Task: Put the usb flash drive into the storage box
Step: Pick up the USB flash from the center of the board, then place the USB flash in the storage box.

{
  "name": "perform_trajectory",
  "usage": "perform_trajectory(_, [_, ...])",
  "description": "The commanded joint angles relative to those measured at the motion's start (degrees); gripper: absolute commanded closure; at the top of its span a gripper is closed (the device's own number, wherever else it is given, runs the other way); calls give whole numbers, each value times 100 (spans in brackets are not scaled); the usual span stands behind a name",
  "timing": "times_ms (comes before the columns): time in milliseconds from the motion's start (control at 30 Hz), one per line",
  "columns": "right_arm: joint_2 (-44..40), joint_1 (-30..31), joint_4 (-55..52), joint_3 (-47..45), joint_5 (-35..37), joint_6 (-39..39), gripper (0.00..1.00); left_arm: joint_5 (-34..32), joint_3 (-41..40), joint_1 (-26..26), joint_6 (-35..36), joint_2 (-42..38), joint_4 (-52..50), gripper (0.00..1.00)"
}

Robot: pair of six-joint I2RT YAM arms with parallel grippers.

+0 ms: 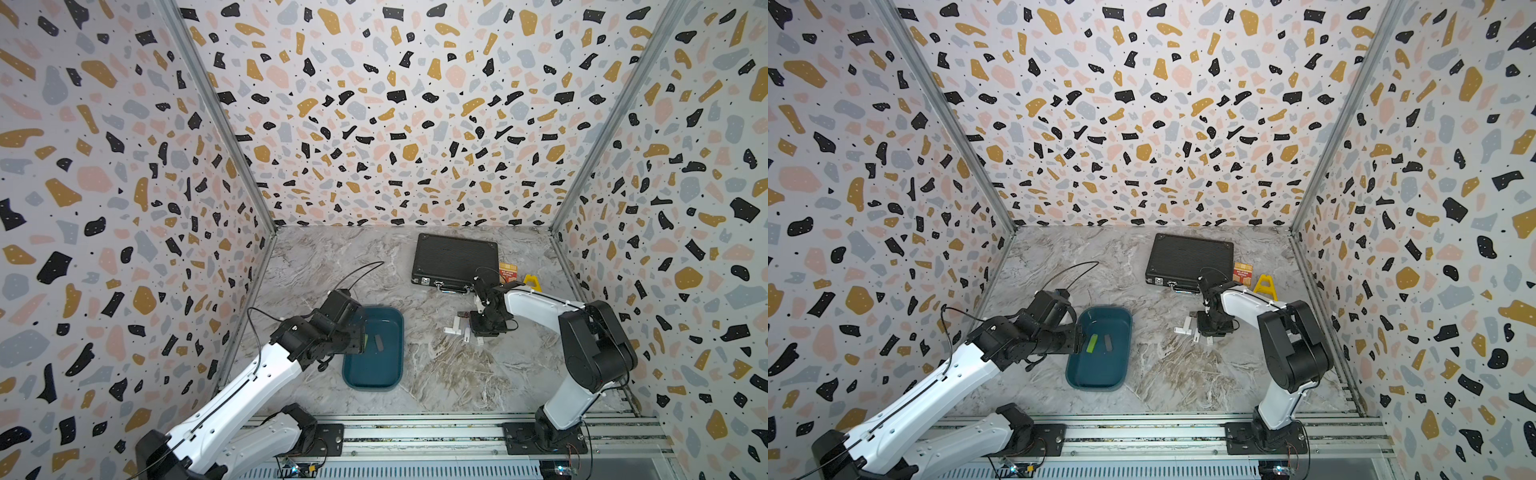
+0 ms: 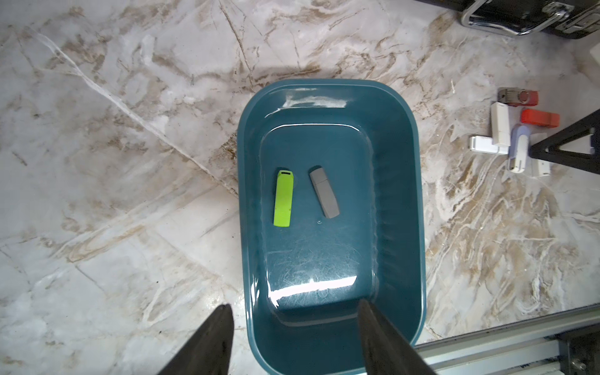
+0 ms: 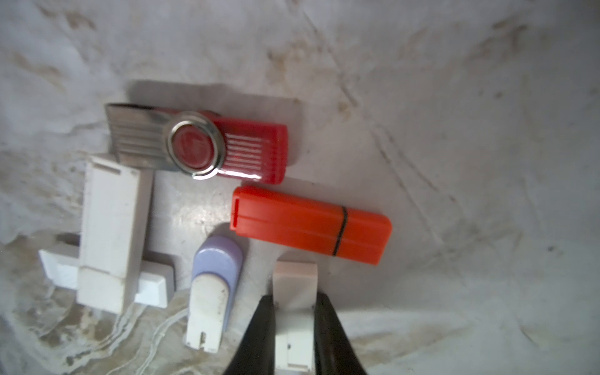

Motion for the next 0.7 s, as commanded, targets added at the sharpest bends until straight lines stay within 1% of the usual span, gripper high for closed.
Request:
perform_trajectory(0, [-394,83,-167,-49,-43,-38,81,126,16,31,-7,-292,-276,35])
perform_trajectory(133, [-1228,362,-271,65,-371,59,81,71,104,26,-72,-820,-564,35])
perform_trajectory(233, [-1565,849,-196,364,-750,466,82,-92,87,31,-159,-1325,-692,36])
perform_trajectory(300, [-1522,1310,67,597,-1093,761,82,-132,46,31,-189,-1565,-678,36])
perform_trajectory(400, [-1060,2141,223,1300,-1024,996,82,-248,40,26,-209,-1740,-699,36])
perform_trajectory(467, [-511,2618,259,1856,-963,1091,82,-279,-24,29,-223,-1807,-661,36])
perform_trajectory(567, [305,3096,460,2522,-817,1253,83,-232,-129,31,-221,-1892,-506,36])
perform_trajectory(667, [1056,3372,479,3130,-621,1336,82,-180,-166,29,-196,-1968,-429,36])
